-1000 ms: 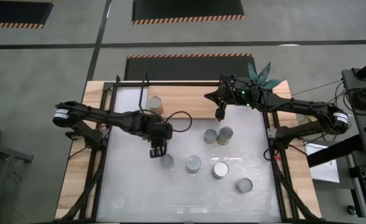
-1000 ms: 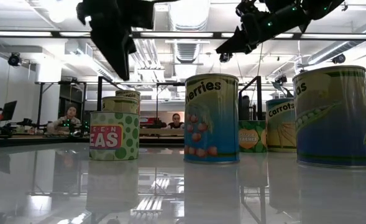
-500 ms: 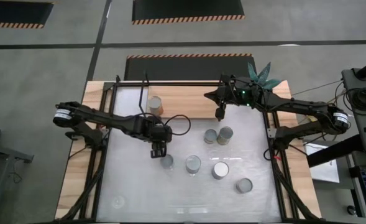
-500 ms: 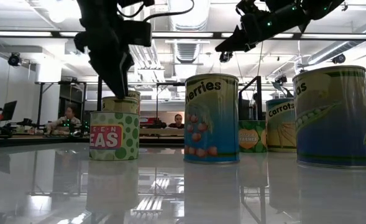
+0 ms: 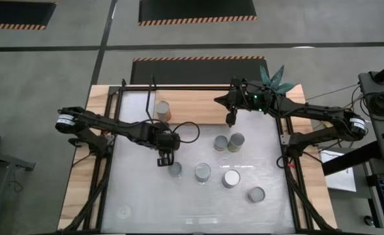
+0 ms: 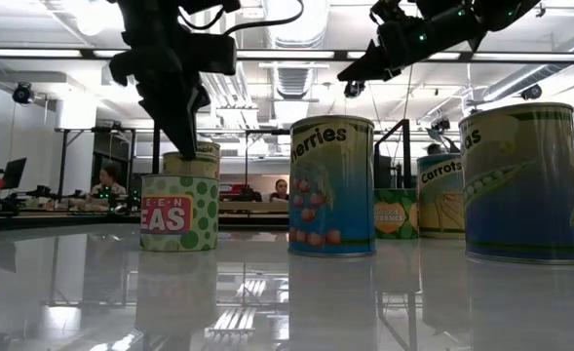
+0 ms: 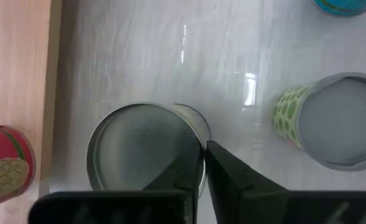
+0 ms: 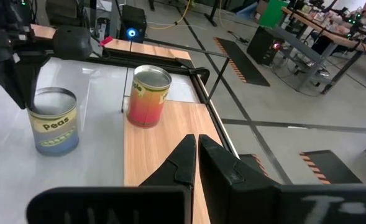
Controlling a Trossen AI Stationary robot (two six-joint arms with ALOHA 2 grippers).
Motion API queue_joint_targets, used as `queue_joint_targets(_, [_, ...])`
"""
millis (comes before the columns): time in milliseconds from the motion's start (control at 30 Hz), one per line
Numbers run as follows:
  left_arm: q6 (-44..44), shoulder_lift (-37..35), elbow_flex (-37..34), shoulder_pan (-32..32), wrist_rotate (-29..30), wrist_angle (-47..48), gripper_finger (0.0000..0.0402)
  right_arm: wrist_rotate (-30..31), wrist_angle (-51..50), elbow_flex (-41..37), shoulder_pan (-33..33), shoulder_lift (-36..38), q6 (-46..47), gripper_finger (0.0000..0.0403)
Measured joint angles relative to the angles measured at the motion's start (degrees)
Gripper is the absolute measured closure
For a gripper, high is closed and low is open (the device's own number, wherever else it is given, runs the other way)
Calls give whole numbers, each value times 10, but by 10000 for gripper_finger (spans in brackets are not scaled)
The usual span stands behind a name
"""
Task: Pick and place cans onto a shelf
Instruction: Put the top canned peas on the shelf
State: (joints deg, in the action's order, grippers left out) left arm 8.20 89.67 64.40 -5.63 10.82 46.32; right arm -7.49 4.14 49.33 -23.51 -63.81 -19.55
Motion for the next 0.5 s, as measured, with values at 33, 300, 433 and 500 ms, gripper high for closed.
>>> queue_joint_targets(33, [-3,0,0,0,-4,-3,395,0,0,0,0,0,0,394])
queue_joint_targets(300, [-68,1,23,0,-13,-11,401,0,-4,0,0,0,-2,394])
queue_joint_targets(433, [-115,1,42,0,-13,-13,402,0,-7,0,0,0,-2,394])
queue_joint_targets(500, [-137,1,54,0,-12,-13,401,0,-9,0,0,0,-2,394])
